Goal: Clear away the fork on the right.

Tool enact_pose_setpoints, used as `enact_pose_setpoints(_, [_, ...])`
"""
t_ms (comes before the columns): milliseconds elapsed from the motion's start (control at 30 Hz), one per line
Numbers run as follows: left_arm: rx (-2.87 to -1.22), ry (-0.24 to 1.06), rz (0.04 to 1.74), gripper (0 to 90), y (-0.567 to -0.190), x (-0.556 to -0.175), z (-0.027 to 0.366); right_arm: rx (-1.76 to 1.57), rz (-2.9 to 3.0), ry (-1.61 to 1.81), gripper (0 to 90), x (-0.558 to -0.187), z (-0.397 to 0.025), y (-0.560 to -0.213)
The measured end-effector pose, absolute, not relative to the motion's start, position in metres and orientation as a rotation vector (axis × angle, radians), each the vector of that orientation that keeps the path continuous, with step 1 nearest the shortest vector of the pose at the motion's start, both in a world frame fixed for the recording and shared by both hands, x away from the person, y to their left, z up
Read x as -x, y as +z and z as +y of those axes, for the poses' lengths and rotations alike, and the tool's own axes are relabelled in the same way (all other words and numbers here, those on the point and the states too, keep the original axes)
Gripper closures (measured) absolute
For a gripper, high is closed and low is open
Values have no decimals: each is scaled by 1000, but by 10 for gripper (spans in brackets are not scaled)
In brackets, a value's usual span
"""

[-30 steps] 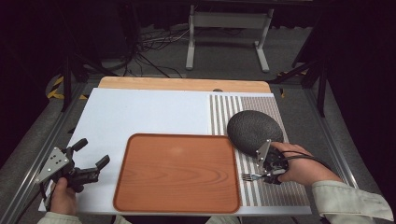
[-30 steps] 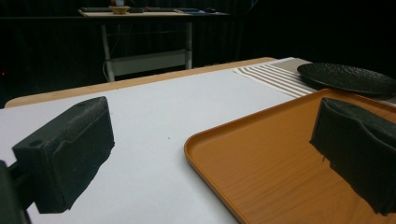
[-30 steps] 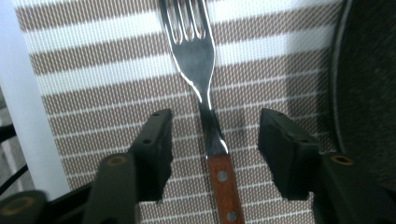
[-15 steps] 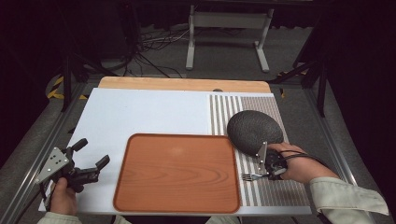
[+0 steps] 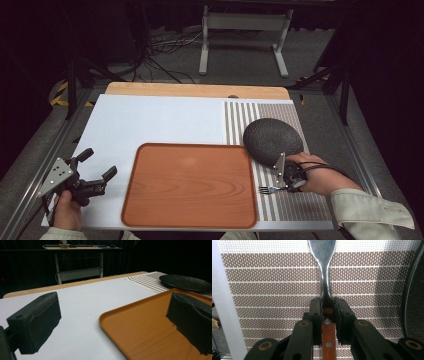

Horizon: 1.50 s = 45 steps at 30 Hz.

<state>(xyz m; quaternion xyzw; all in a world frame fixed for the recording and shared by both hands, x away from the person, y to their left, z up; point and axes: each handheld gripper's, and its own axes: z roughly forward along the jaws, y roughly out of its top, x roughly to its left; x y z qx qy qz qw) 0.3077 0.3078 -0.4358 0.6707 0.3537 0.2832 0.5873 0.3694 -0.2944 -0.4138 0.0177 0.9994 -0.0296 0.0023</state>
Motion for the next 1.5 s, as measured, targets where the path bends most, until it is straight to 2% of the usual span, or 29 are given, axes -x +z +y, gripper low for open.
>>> enact_pose_setpoints(267, [-1564, 658, 828, 2, -436, -308, 308, -57, 3132, -86, 786, -368, -295, -411])
enact_pose_setpoints(1100, [-1562, 657, 828, 2, -436, -308, 308, -87, 3018, 79, 786, -367, -282, -354])
enact_pose_setpoints(1500, [-1560, 657, 826, 2, -436, -308, 308, -256, 2962, 273, 788, -365, -271, -339])
